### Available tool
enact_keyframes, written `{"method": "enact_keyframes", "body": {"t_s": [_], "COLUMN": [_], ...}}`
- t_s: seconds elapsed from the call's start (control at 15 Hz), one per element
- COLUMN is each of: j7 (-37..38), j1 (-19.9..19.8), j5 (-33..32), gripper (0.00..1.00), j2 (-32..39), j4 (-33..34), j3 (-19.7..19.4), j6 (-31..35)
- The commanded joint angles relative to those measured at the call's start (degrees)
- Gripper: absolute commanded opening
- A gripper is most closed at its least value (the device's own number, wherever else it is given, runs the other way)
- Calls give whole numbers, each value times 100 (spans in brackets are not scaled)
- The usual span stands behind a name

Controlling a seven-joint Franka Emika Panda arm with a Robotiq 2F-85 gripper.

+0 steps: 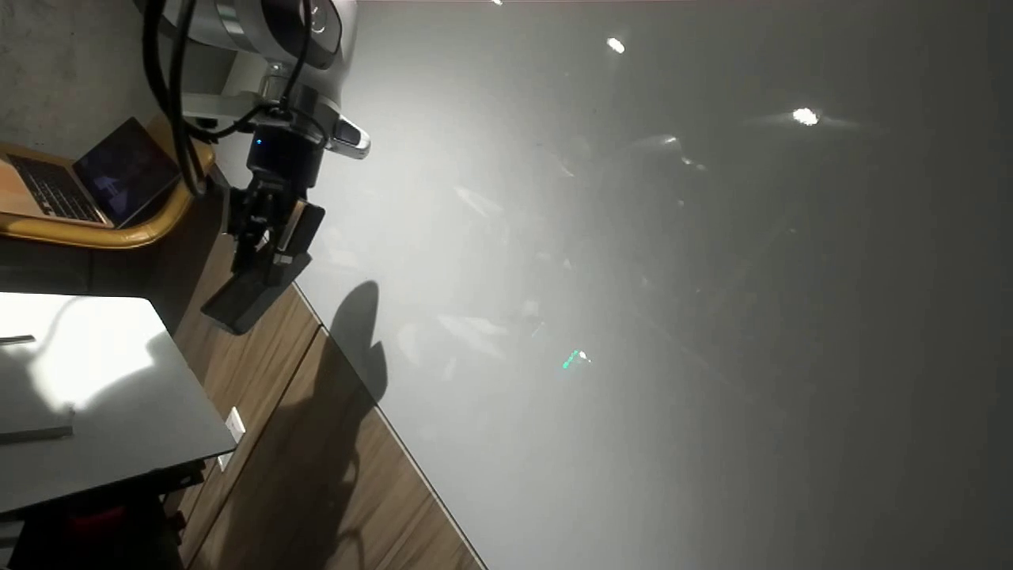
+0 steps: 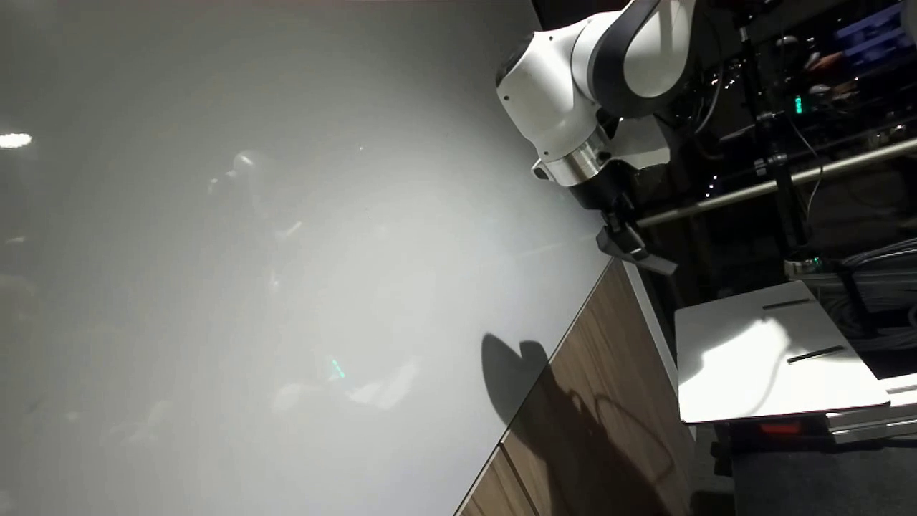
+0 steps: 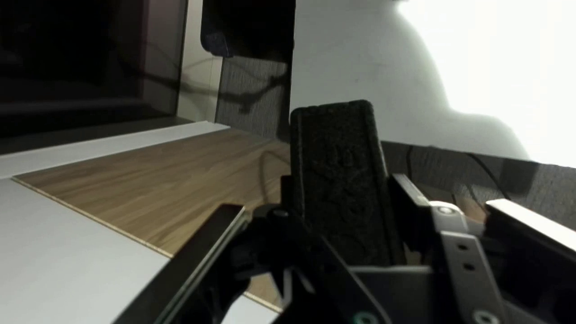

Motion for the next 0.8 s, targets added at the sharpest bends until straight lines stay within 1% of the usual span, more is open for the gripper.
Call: {"method": "enact_keyframes", "body": {"t_s": [0.0,0.2,0.4,0.73], "j7": [-104,-85,31,289], "j1": [137,269,329,322], "j5": [430,850,1211,1408], "gripper": [28,28,28,28], "j2": [-14,139,462,1068], "j4": [-11,117,310,464], "j3": [127,197,230,191], "j6": [-571,-815,-780,-714]}}
